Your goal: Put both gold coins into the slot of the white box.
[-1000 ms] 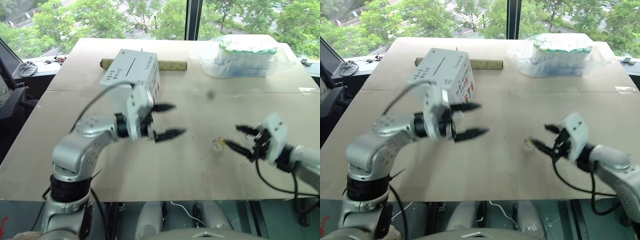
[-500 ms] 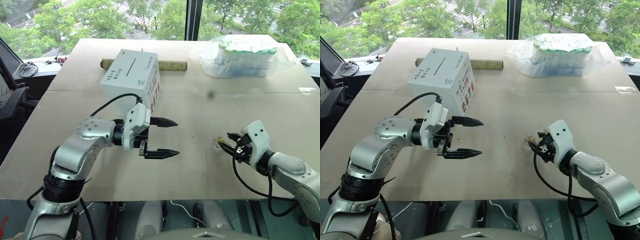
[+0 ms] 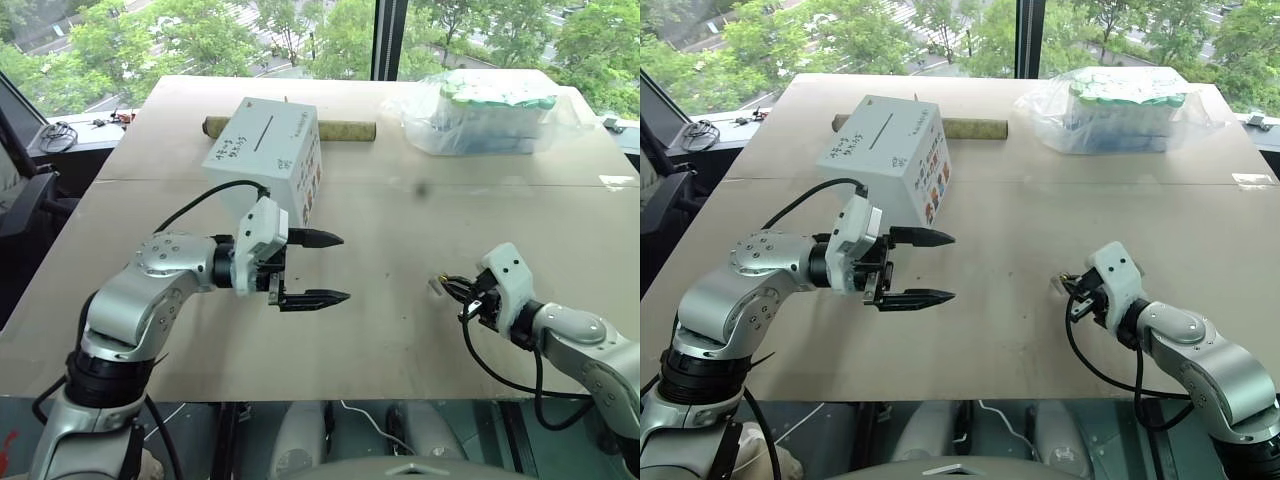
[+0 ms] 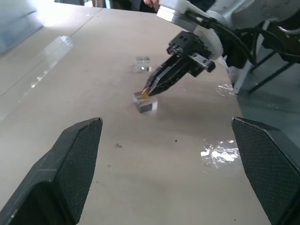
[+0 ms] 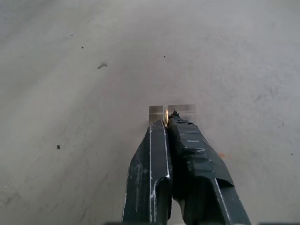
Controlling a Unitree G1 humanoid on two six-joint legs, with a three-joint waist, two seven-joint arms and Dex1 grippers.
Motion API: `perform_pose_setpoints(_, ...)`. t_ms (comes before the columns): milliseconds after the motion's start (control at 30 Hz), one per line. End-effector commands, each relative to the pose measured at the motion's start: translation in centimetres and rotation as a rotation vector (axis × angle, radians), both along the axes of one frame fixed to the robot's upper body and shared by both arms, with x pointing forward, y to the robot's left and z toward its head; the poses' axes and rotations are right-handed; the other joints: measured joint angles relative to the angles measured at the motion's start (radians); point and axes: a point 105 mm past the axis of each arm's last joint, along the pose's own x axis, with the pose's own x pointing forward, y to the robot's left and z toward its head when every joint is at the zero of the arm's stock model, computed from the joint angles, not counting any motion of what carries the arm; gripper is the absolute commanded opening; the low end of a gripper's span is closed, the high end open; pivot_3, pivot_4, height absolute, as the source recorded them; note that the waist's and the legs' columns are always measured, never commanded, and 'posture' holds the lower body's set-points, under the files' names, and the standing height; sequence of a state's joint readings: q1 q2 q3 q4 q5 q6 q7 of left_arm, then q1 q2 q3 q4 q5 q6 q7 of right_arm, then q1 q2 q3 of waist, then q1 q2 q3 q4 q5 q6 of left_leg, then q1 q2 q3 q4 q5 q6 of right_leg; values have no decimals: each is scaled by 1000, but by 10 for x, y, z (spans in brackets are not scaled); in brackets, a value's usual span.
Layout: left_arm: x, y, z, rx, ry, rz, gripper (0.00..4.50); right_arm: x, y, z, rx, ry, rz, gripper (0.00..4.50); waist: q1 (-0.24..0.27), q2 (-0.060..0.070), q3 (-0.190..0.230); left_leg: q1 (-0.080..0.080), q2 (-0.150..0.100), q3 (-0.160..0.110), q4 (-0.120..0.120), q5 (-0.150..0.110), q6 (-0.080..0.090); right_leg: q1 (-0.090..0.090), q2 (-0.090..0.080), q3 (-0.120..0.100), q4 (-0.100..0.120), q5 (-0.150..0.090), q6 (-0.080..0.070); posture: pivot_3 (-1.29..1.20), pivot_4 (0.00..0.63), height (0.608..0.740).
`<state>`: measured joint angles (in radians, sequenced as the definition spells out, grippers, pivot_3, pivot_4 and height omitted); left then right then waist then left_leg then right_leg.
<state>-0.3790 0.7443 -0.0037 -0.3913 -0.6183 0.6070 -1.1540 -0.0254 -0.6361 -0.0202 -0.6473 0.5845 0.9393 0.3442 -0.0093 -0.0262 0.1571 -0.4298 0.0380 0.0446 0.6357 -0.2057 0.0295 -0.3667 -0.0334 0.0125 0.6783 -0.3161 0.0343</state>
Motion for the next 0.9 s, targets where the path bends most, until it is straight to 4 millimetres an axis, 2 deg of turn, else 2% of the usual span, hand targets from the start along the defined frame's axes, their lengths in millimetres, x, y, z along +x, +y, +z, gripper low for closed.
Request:
perform_pose_setpoints(33,-6,-9,15,-61,24,-24,4500,3,-4,26,39,-85,1,44,-1,0,0,0,0,0,0,0,0,0,0,0,0,0,0,0,150,740)
perform_pose_setpoints(200,-2,-18,33,-207,137,-10,4500,-11,10,74,255,-211,136,44,-1,0,0,0,0,-1,0,0,0,0,0,0,0,0,0,0,150,740)
perform_pose_setpoints(267,0,-24,44,-277,188,-27,4500,-20,21,100,365,-269,226,44,-2,0,0,0,0,-2,0,0,0,0,0,-1,0,0,0,0,150,740)
perform_pose_setpoints(333,2,-29,52,-322,221,-38,4500,-27,29,116,429,-297,287,44,-4,0,0,0,0,-1,0,0,0,1,0,-1,1,0,0,0,150,740)
perform_pose_setpoints(367,3,-33,56,-348,242,-50,4239,-32,36,125,440,-316,332,11,-4,0,0,0,0,-1,0,0,0,1,0,-1,1,0,0,0,150,740)
perform_pose_setpoints(433,3,-37,60,-370,268,-65,3790,-37,44,133,451,-330,385,0,-3,0,0,0,0,-2,0,0,0,1,0,-1,1,0,0,0,150,740)
perform_pose_setpoints(500,2,-42,60,-369,269,-75,2890,-42,53,143,479,-342,431,0,-3,0,0,0,0,-2,0,0,0,1,0,-1,0,0,0,0,150,740)
perform_pose_setpoints(767,-2,-47,65,-380,280,-124,2890,-49,63,154,489,-337,490,0,-2,0,0,0,0,-1,0,0,0,1,-1,-1,0,0,0,0,150,740)
perform_pose_setpoints(867,-5,-47,65,-382,295,-145,2032,-47,66,156,488,-333,503,0,-2,0,0,0,0,-1,1,0,0,1,-1,0,0,0,0,0,150,740)
perform_pose_setpoints(900,-6,-47,65,-379,294,-154,1417,-47,67,157,487,-332,506,0,-2,0,0,0,0,-1,1,0,0,1,-1,0,0,0,0,0,150,740)
